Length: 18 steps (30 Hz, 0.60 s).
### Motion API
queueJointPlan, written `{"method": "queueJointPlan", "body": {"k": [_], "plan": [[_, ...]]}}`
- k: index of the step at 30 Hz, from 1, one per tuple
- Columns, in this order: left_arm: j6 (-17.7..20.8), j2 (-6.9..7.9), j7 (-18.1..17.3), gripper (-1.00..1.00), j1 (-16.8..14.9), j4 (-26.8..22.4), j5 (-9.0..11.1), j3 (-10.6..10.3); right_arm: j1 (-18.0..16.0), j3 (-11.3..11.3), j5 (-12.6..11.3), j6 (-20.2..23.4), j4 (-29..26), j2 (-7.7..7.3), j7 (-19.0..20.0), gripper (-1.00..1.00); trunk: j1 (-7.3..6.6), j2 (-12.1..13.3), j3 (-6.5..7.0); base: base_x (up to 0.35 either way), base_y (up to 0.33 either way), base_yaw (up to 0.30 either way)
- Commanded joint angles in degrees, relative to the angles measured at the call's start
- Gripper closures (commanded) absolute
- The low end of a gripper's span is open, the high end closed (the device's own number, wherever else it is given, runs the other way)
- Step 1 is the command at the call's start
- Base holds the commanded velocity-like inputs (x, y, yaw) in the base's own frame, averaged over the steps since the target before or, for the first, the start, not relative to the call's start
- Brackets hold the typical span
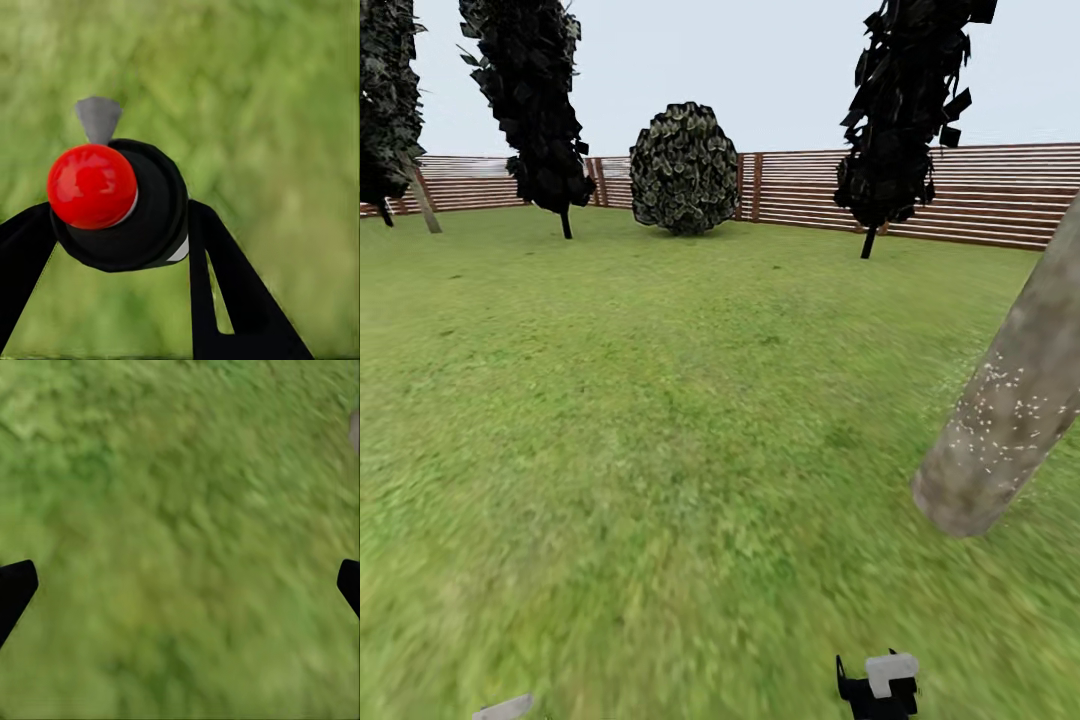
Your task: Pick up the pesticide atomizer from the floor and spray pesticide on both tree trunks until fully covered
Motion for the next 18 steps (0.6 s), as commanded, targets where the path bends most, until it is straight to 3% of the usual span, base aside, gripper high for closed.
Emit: {"method": "queueJointPlan", "body": {"k": [1,18], "plan": [[0.00,0.00,0.00,1.00,0.00,0.01,0.00,0.01,0.00,0.01,0.01,0.00,0.00,0.00,0.00,-1.00,0.00,0.00,-0.02,0.000,0.000,0.282],[0.00,0.00,0.00,1.00,0.00,-0.04,-0.04,0.01,0.01,0.01,0.11,0.00,0.01,-0.01,-0.01,-1.00,0.00,0.00,-0.41,0.000,0.000,0.282]]}}
